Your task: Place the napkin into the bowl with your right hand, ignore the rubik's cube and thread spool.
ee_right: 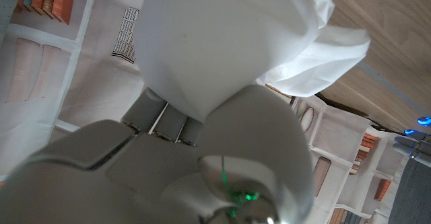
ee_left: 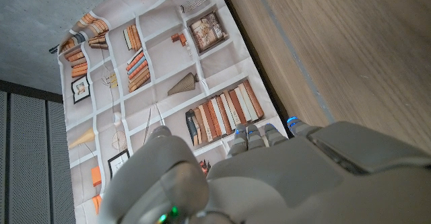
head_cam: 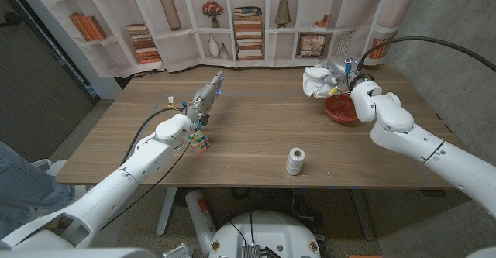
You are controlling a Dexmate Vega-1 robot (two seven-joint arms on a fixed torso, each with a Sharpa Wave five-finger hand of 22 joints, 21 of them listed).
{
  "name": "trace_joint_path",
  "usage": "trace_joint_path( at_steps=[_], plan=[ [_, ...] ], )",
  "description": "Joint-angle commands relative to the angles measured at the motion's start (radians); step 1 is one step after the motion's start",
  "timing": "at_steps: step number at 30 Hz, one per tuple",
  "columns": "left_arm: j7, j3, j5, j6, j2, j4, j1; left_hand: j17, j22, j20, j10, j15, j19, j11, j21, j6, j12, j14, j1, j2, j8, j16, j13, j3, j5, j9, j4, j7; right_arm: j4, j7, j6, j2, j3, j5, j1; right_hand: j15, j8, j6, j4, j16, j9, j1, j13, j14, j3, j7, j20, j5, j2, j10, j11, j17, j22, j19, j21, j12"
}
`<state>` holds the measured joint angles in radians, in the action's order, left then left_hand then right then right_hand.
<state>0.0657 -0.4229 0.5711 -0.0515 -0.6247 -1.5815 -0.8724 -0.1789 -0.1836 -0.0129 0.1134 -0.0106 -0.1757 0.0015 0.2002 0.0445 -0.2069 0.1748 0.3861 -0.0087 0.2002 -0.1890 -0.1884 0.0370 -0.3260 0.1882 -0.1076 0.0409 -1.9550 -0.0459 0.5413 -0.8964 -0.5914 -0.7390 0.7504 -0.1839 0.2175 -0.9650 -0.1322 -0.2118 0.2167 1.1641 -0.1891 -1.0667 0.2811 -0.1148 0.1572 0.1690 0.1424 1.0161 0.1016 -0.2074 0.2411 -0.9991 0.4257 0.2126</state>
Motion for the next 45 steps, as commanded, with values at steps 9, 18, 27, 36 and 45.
trace_joint_path(
  at_steps=[9, 18, 27, 36, 45],
  plan=[
    [-0.014, -0.007, -0.004, 0.007, 0.005, 0.022, 0.022, -0.004, -0.004, -0.004, 0.004, -0.003, -0.144, -0.004, 0.007, -0.002, 0.001, 0.018, -0.001, 0.01, 0.001, 0.001, -0.002, -0.01, 0.002, 0.002, -0.002, -0.002, -0.008, 0.02, 0.039, -0.035, 0.013, 0.028, 0.022, -0.048, -0.001, -0.01, 0.002, 0.0, 0.002, 0.01, -0.001, 0.006, 0.003, -0.002, 0.058, 0.007, 0.011, 0.002, 0.006, -0.002, 0.005, 0.013, 0.008, -0.001],
    [-0.017, -0.014, -0.008, 0.012, 0.01, 0.029, 0.033, -0.004, -0.004, -0.005, 0.004, -0.003, -0.144, -0.004, 0.007, -0.003, 0.001, 0.017, 0.0, 0.011, 0.001, 0.001, -0.002, -0.011, 0.002, 0.002, -0.002, -0.002, -0.01, 0.025, 0.052, -0.052, 0.02, 0.043, 0.033, -0.049, -0.002, -0.011, 0.002, -0.001, 0.002, 0.011, -0.002, 0.006, 0.003, -0.004, 0.058, 0.007, 0.011, 0.005, 0.004, -0.003, 0.006, 0.016, 0.01, -0.001],
    [-0.013, -0.014, -0.008, 0.01, 0.013, 0.02, 0.031, -0.004, -0.004, -0.005, 0.005, -0.003, -0.145, -0.004, 0.007, -0.002, 0.002, 0.018, 0.0, 0.011, 0.001, 0.001, -0.002, -0.013, 0.002, 0.002, -0.001, -0.002, -0.007, 0.038, 0.06, -0.068, 0.034, 0.073, 0.05, -0.049, -0.002, -0.011, 0.002, -0.001, 0.002, 0.011, -0.002, 0.006, 0.003, -0.005, 0.058, 0.007, 0.011, 0.005, 0.007, -0.004, 0.006, 0.019, 0.014, -0.001],
    [-0.005, -0.013, -0.009, 0.017, 0.011, 0.01, 0.026, -0.004, -0.004, -0.005, 0.004, -0.004, -0.144, -0.001, 0.007, -0.002, 0.001, 0.018, 0.001, 0.012, 0.001, 0.001, -0.002, -0.014, 0.003, 0.002, -0.001, -0.002, -0.004, 0.049, 0.069, -0.081, 0.039, 0.094, 0.058, -0.048, -0.003, -0.011, 0.003, -0.001, 0.002, 0.01, -0.002, 0.007, 0.002, -0.005, 0.058, 0.007, 0.012, 0.004, 0.005, -0.004, 0.007, 0.021, 0.017, -0.002],
    [-0.005, -0.013, -0.011, 0.015, 0.01, 0.011, 0.025, -0.004, -0.004, -0.006, 0.005, -0.004, -0.146, -0.003, 0.006, -0.003, 0.002, 0.018, 0.001, 0.013, 0.001, 0.001, -0.002, -0.016, 0.003, 0.002, -0.001, -0.002, -0.002, 0.082, 0.098, -0.08, 0.047, 0.117, 0.078, -0.049, -0.002, -0.015, 0.003, -0.002, 0.002, 0.011, -0.002, 0.006, 0.002, -0.006, 0.057, 0.007, 0.012, 0.006, 0.009, -0.005, 0.008, 0.023, 0.021, -0.001]
  ],
)
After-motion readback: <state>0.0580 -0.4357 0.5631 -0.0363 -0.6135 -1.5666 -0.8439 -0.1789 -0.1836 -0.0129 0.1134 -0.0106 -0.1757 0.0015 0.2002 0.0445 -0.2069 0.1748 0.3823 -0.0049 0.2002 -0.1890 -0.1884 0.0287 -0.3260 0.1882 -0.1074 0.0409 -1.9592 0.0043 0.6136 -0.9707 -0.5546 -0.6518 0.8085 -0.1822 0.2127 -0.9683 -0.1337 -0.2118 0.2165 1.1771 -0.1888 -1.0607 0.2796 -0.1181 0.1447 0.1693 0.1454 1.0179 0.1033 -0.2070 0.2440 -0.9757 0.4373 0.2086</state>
